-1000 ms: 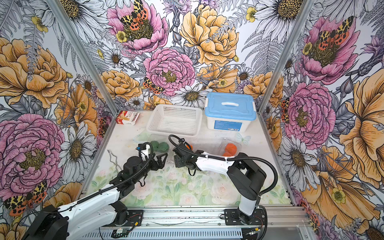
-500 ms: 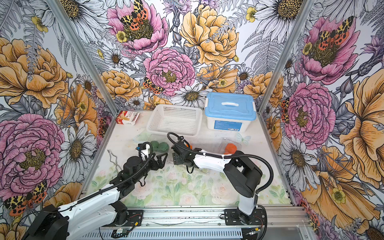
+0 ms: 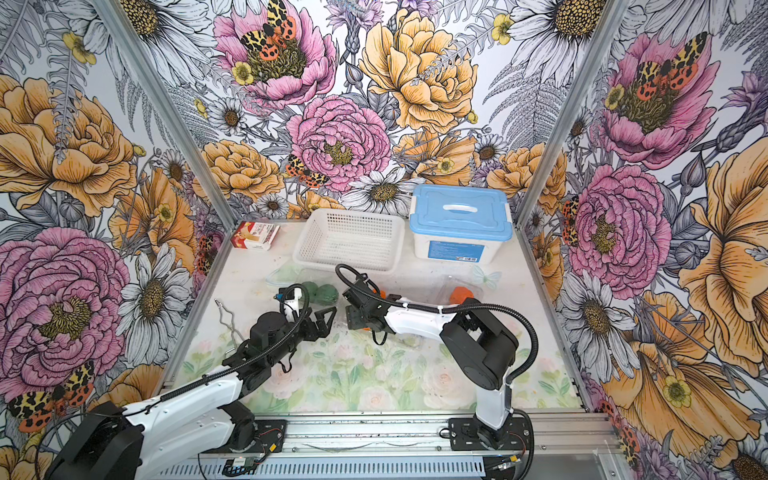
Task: Take oranges out of containers
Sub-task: Pick up the orange from the packing box.
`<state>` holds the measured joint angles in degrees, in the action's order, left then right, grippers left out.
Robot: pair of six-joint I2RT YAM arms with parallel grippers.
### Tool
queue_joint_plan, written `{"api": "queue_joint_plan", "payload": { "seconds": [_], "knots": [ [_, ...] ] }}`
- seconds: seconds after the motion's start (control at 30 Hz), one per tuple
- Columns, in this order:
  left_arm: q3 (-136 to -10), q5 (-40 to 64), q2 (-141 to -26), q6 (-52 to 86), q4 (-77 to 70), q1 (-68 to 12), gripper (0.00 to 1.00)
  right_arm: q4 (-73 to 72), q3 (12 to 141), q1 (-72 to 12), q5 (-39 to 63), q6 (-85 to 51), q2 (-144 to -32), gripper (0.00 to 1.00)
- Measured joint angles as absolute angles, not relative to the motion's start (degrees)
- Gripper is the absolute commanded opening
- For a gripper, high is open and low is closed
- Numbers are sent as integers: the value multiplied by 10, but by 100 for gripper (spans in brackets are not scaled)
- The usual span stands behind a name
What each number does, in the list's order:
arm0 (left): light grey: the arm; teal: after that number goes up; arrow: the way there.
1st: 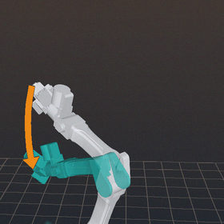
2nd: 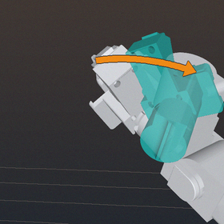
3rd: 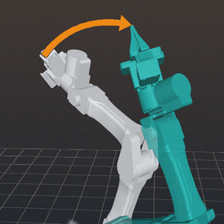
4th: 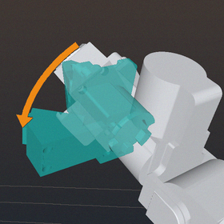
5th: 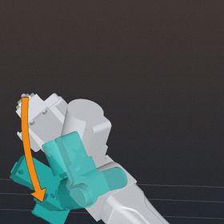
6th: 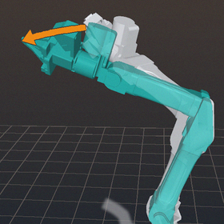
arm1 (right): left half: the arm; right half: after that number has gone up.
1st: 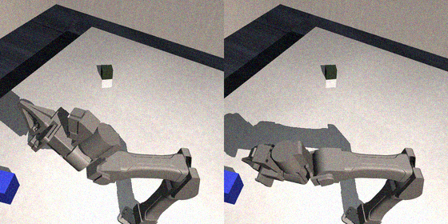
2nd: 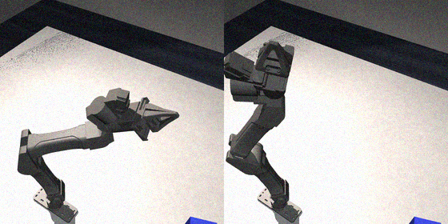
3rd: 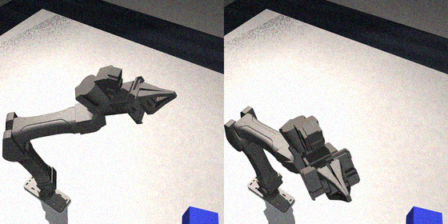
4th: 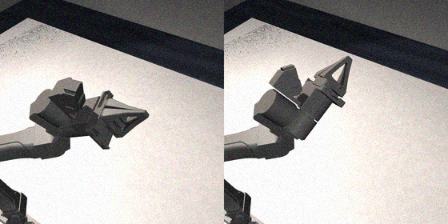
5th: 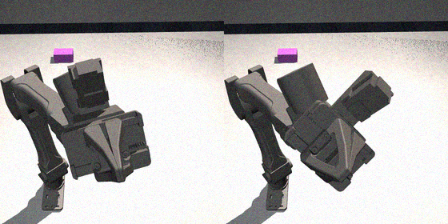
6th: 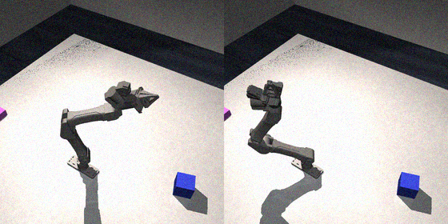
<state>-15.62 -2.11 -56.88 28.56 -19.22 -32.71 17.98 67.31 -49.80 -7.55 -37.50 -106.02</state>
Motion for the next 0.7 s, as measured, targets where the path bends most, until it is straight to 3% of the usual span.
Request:
{"api": "queue_joint_plan", "payload": {
  "seconds": [0.7],
  "knots": [
    [-156,-21,-583,286,-196,-327,99,197,649,-526,-96,-385,-1002,74]
  ]
}}
